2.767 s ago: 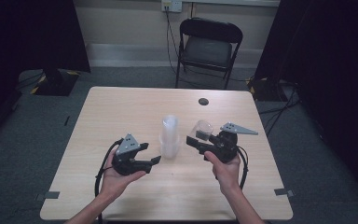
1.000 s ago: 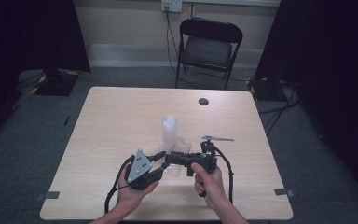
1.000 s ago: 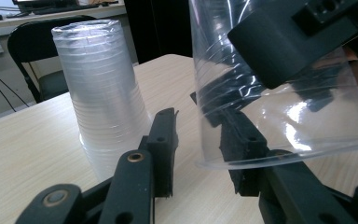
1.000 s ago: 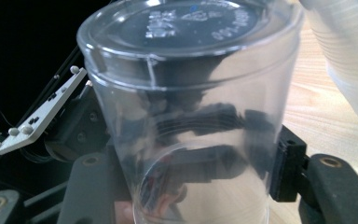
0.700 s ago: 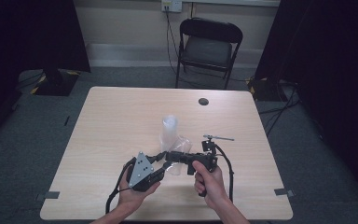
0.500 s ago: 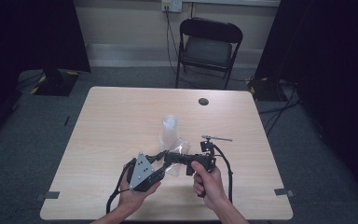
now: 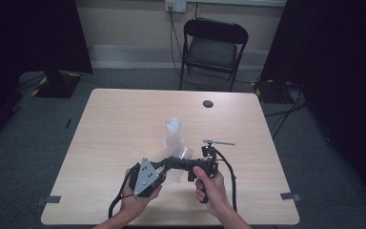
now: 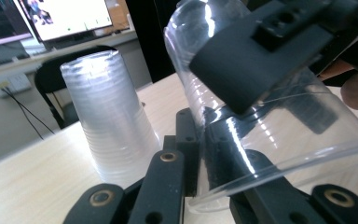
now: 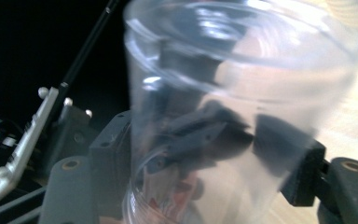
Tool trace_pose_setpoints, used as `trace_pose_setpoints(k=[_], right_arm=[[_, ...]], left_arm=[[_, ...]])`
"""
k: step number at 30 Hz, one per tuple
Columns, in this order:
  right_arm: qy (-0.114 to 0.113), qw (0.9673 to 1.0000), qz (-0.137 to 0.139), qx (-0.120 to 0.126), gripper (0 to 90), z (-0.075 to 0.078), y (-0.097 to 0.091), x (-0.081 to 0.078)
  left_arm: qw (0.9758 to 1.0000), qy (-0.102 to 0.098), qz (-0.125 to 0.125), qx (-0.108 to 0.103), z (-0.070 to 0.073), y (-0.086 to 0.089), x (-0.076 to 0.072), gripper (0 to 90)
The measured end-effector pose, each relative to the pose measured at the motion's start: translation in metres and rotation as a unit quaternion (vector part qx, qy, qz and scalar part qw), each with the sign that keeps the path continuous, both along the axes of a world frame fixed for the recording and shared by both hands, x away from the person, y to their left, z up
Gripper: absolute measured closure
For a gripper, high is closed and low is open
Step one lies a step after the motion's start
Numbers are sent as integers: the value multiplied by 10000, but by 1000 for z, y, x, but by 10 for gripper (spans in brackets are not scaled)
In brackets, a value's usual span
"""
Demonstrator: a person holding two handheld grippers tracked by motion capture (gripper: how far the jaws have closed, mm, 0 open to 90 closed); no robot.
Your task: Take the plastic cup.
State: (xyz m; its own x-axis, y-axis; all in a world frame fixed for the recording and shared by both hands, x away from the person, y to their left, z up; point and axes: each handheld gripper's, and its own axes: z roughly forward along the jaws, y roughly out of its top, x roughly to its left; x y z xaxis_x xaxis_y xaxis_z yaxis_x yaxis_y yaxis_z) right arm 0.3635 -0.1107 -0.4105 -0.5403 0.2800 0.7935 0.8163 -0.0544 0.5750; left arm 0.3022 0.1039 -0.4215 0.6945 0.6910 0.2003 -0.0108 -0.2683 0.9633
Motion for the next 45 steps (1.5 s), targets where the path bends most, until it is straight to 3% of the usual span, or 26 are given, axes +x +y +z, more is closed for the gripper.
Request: trace_pose_setpoints(k=[6, 11, 18, 23, 32, 35, 40, 45], right_arm=[[-253, 9995, -57, -194, 209, 2, 0, 0], [-427, 9986, -68, -298, 181, 2, -1, 0], [-507, 9982, -119, -308, 171, 3, -3, 0], [-554, 9979, -181, -287, 173, 4, -6, 1], [-644, 9968, -361, -311, 199, 6, -17, 5], [-718, 9957, -428, -398, 206, 6, -18, 5], [-818, 9937, -532, -547, 202, 6, -20, 5], [-1004, 9886, -587, -953, 232, 6, -21, 6]], left_arm=[[9999, 146, -11, -52, 0, 4, 4, 897], [9990, 398, -50, -194, 1, 7, 8, 900], [9974, 633, -99, -316, 2, 13, 14, 900], [9968, 688, -2, -414, 3, 20, 17, 900], [9937, 980, -214, -503, 4, 25, 22, 900], [9924, 1114, -122, -511, 4, 27, 26, 900], [9903, 1256, -209, -560, 4, 33, 31, 900], [9879, 1418, -214, -597, 6, 36, 35, 900]])
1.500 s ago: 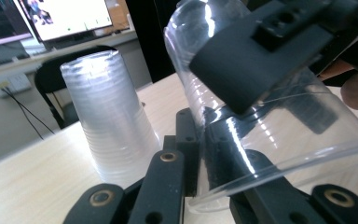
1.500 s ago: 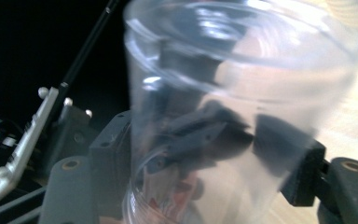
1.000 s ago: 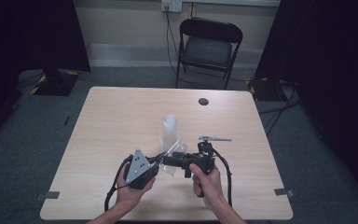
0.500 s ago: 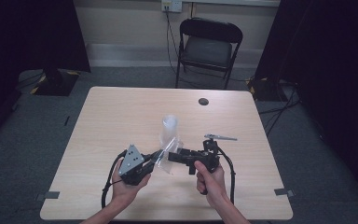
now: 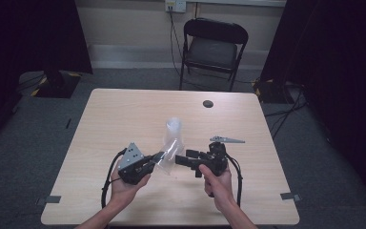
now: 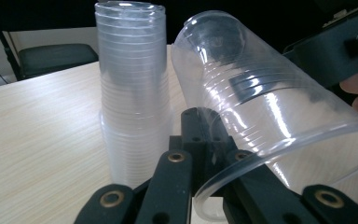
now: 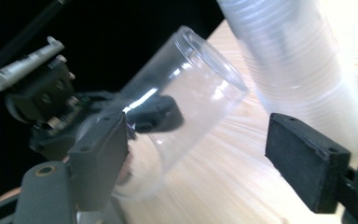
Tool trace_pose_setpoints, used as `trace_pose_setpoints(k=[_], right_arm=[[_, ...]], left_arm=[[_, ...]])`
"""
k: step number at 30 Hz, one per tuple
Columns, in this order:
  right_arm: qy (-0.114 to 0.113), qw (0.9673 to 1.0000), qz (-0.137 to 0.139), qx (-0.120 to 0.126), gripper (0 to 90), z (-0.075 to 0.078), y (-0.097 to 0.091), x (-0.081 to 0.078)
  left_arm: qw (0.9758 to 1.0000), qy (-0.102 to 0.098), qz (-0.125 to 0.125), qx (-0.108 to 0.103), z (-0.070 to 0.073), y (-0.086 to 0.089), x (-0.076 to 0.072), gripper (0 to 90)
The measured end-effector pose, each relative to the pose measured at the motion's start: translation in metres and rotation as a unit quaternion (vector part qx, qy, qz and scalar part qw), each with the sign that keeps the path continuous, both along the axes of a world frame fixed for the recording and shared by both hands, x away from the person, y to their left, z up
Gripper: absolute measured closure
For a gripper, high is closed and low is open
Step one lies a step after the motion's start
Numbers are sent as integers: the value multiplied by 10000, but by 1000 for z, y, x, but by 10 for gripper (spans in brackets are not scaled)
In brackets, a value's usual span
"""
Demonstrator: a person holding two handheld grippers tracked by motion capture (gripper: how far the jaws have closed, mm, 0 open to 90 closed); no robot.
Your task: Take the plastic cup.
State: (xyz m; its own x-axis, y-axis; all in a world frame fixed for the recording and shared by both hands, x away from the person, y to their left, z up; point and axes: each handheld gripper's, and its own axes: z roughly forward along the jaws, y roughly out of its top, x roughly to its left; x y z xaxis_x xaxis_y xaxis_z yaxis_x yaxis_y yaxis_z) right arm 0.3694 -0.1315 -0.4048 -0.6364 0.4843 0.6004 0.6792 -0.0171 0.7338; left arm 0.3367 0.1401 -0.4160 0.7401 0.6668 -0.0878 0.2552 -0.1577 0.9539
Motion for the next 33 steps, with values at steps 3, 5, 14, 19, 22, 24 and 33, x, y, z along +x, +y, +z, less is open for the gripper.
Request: trace_pose_setpoints(k=[3, 5, 14, 19, 22, 24, 33], right_arm=[[-112, 9998, -35, -178, 245, 0, 0, -1], [-184, 9995, -48, -258, 250, 1, -1, -1], [-686, 9953, -14, -689, 268, 13, -1, -8], [-792, 9918, 14, -1001, 282, 5, -2, -13], [-923, 9894, 65, -1119, 291, 1, -5, -14], [-1024, 9866, 81, -1267, 289, 1, -6, -16], [-1439, 9810, 308, -1266, 269, 4, -12, -25]], left_arm=[[9999, 90, -32, 39, 0, 2, 3, 900], [9998, 166, -70, 12, 0, 3, 4, 900], [9989, 432, -161, -105, 5, 6, 5, 900], [9985, 534, -96, 21, 5, 6, 8, 900], [9977, 635, -200, 95, 2, 5, 10, 900], [9971, 690, -254, 197, 2, 4, 10, 900], [9921, 1058, -495, 460, -1, -4, 14, 900]])
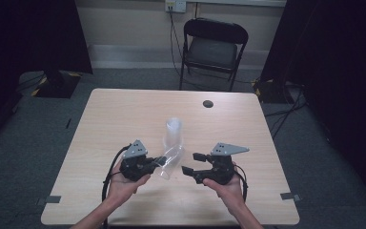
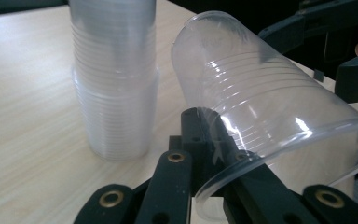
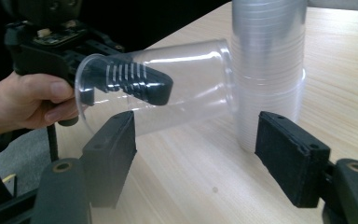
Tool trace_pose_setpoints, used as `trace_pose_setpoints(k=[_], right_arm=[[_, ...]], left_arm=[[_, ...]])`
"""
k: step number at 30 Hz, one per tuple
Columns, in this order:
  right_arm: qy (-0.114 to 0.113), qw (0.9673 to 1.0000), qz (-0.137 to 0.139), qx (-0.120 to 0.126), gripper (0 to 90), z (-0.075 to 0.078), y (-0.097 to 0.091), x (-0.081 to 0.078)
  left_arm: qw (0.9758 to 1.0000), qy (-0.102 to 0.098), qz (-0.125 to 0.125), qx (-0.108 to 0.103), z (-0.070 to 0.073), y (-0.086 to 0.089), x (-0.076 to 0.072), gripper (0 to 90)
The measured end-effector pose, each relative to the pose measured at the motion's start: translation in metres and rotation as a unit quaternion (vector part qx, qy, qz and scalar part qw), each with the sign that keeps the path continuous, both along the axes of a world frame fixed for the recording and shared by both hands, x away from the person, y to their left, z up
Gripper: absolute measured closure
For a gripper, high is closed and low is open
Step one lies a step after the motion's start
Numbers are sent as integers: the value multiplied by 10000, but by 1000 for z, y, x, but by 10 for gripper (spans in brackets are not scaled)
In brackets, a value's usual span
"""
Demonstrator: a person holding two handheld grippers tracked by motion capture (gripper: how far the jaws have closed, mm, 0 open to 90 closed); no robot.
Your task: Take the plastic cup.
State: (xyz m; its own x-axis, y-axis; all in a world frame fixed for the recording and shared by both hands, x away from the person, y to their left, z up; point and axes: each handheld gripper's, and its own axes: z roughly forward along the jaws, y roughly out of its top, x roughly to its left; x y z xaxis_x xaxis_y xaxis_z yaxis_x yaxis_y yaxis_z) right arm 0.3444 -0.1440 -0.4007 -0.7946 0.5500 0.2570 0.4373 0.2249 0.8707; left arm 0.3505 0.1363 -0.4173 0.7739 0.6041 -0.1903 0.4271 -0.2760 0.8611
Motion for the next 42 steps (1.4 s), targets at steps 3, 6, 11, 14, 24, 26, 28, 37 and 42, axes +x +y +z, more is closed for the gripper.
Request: trace_pose_setpoints(k=[3, 6, 11, 14, 24, 26, 28, 37, 42], right_arm=[[-108, 9998, 122, -91, 261, -2, 2, -2], [-218, 9993, 245, -185, 256, -3, 6, -3], [-406, 9974, 418, -419, 253, -4, 11, -7], [-500, 9958, 502, -585, 244, -5, 15, -8], [-572, 9906, 739, -1003, 193, -16, 24, -11], [-585, 9892, 822, -1059, 193, -19, 27, -11], [-609, 9867, 946, -1177, 190, -22, 30, -12], [-995, 9794, 1104, -1365, 170, -26, 36, -21], [-1284, 9717, 1142, -1618, 132, -28, 42, -25]], left_arm=[[9998, 193, 18, 67, -2, 0, 3, 900], [9987, 465, -98, 190, -4, 1, 6, 900], [9965, 684, -322, 347, -7, -3, 8, 900], [9932, 892, -516, 536, -9, -8, 9, 900], [9849, 1261, -850, 823, -15, -14, 9, 900], [9822, 1341, -961, 900, -17, -15, 9, 900], [9802, 1379, -998, 1011, -19, -16, 9, 900], [9794, 1511, -981, 915, -14, -13, 12, 900], [9788, 1551, -995, 890, -13, -11, 12, 900]])
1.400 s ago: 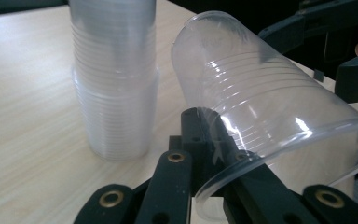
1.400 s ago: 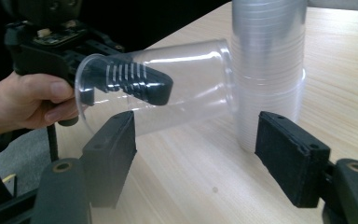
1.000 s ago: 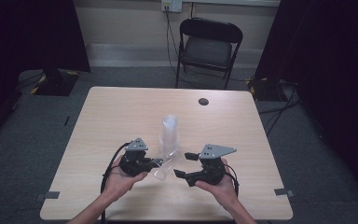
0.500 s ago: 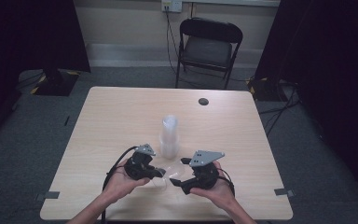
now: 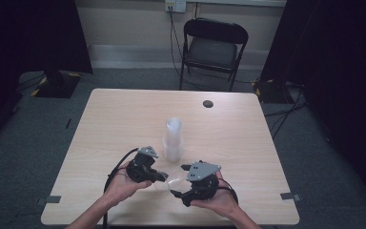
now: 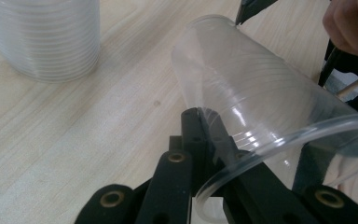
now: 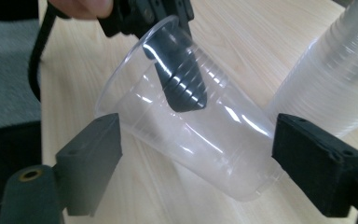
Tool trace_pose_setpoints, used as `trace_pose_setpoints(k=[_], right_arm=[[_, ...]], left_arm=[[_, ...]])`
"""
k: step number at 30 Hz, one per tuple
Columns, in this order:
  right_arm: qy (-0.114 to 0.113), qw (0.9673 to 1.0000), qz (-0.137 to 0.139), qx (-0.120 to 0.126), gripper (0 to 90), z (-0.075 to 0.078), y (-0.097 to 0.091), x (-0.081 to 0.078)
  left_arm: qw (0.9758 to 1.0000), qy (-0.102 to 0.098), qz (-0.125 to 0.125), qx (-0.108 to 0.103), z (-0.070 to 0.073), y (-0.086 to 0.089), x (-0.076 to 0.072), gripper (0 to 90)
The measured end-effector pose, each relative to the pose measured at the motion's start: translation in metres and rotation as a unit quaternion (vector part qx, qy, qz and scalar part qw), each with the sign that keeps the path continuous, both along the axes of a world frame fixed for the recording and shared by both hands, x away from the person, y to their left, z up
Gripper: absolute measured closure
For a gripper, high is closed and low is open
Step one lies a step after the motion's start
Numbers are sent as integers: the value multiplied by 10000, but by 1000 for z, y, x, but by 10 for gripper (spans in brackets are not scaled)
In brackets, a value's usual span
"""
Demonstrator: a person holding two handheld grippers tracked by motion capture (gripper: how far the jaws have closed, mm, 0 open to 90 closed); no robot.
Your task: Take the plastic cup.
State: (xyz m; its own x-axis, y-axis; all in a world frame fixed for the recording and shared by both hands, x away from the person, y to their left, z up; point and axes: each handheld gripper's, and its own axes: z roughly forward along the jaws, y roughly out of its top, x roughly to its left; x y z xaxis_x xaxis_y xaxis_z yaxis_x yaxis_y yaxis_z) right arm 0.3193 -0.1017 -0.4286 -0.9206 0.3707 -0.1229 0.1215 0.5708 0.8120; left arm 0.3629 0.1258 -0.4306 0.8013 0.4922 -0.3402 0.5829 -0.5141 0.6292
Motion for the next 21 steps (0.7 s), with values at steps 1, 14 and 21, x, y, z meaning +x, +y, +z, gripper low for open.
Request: trace_pose_setpoints(k=[1, 14, 21], right_arm=[[-43, 10000, 56, -44, 134, -1, 2, -1], [-671, 9957, 222, -600, 128, -10, 21, -10], [-522, 9960, 292, -657, 131, -16, 29, -11]], left_arm=[[10000, 20, 76, -1, -1, -1, -1, 900], [9997, 214, 48, -59, -1, -3, -4, 900], [9996, 291, 11, -37, -3, -10, -6, 900]])
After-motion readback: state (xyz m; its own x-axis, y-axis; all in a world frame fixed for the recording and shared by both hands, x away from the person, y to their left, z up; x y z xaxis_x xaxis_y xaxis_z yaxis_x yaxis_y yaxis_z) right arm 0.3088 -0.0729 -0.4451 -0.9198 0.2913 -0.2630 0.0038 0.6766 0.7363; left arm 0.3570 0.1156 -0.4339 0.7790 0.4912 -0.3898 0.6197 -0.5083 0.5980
